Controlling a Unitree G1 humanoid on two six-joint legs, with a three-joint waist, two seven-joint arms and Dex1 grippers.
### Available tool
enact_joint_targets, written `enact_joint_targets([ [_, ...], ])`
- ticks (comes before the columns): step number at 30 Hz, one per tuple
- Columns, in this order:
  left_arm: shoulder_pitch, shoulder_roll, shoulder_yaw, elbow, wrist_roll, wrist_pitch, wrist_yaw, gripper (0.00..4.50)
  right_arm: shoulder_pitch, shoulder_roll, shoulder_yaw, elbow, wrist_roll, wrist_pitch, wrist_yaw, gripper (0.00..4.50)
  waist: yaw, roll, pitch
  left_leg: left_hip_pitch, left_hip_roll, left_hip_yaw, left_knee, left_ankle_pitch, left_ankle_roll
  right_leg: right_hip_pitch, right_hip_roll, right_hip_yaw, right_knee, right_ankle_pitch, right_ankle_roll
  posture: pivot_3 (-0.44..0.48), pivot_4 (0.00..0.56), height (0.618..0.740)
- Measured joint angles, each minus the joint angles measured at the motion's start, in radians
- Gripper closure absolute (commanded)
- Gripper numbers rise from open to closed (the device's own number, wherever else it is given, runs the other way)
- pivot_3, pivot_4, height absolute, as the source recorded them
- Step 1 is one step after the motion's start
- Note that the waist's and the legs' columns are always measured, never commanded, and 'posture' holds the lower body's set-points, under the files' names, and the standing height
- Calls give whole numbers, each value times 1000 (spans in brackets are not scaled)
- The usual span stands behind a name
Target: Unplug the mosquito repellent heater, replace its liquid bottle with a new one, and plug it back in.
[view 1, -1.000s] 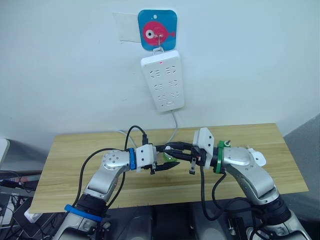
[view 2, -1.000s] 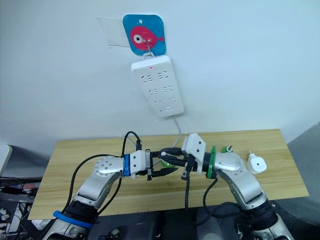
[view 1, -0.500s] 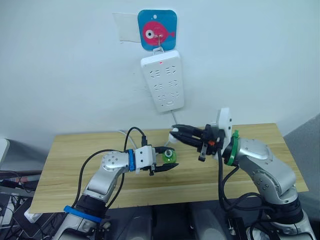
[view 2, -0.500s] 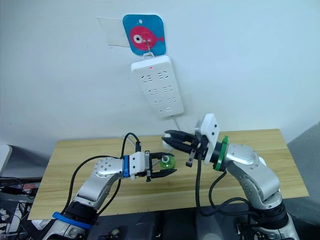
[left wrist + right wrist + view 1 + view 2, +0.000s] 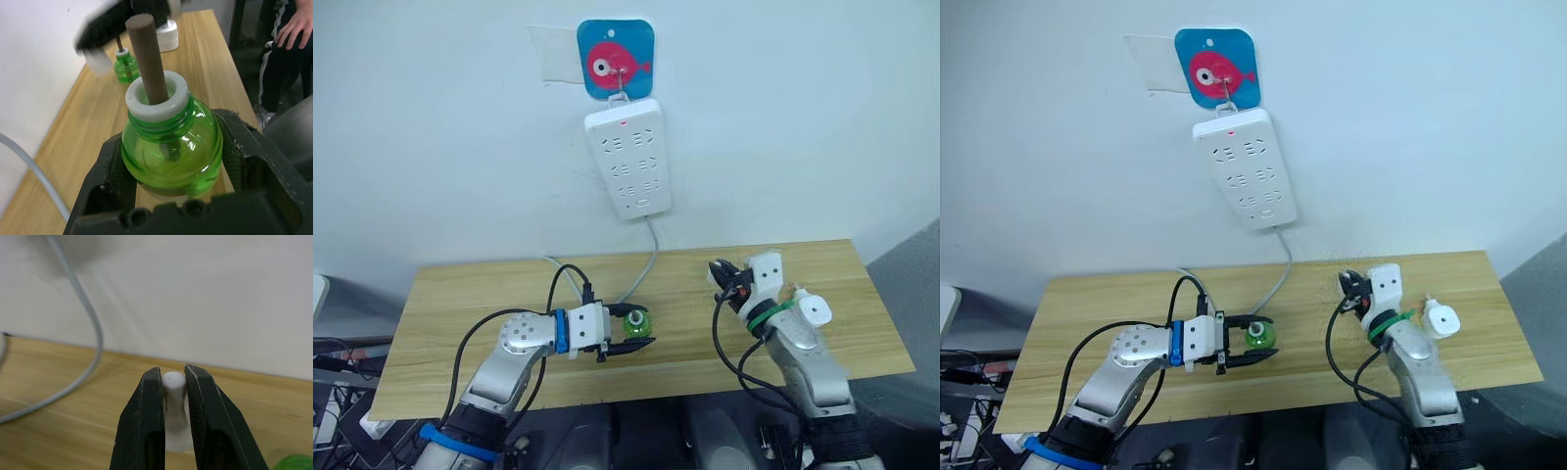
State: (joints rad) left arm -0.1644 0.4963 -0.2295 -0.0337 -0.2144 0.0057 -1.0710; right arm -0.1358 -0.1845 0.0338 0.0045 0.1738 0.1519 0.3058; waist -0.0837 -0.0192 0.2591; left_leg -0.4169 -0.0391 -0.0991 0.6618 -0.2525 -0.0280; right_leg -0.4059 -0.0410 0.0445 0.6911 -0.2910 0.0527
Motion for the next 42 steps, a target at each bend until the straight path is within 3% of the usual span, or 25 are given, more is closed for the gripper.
enact_joint_targets([
  [8,4,9,0,-11,-2,34,18,2239,-78,41,-20,364,-91,-254,-79,4208,0,0,0,0,0,0,0,0,0,0,0,0,0,0,0,-36,270,740],
  [15,5,14,1,-27,-5,53,23,2239,-119,69,-60,482,-72,-317,-86,4208,0,0,0,1,0,0,0,0,0,0,1,0,1,0,0,-32,278,740],
  [16,5,14,1,-31,-5,53,25,2239,-120,69,-61,487,-72,-322,-84,3483,0,0,0,1,0,0,0,0,0,0,1,0,1,0,0,-33,284,740],
  [20,5,13,0,-35,-7,56,33,2239,-104,67,-71,488,-71,-320,-71,2199,0,1,0,0,0,0,0,0,0,0,1,0,1,0,0,-33,284,740],
  [26,2,6,0,-32,-8,57,37,2239,-19,17,-71,339,-69,-282,-23,51,1,1,1,0,0,0,0,0,0,1,1,1,1,0,0,-51,288,740],
  [32,-24,-19,0,-4,-8,51,42,2239,114,-102,-32,-17,1,-134,120,21,1,3,2,0,0,0,0,0,0,1,1,1,0,0,0,-74,290,740],
  [37,-49,-20,-1,34,-3,6,17,2239,171,-253,86,-391,240,156,351,21,-3,3,3,0,2,-1,0,0,0,2,2,0,-1,0,0,-100,283,740],
  [42,-67,-14,-8,92,3,-59,-36,2239,104,-307,208,-408,276,233,505,21,-1,2,3,0,0,-1,1,0,0,2,1,0,-2,0,0,-106,279,740],
])
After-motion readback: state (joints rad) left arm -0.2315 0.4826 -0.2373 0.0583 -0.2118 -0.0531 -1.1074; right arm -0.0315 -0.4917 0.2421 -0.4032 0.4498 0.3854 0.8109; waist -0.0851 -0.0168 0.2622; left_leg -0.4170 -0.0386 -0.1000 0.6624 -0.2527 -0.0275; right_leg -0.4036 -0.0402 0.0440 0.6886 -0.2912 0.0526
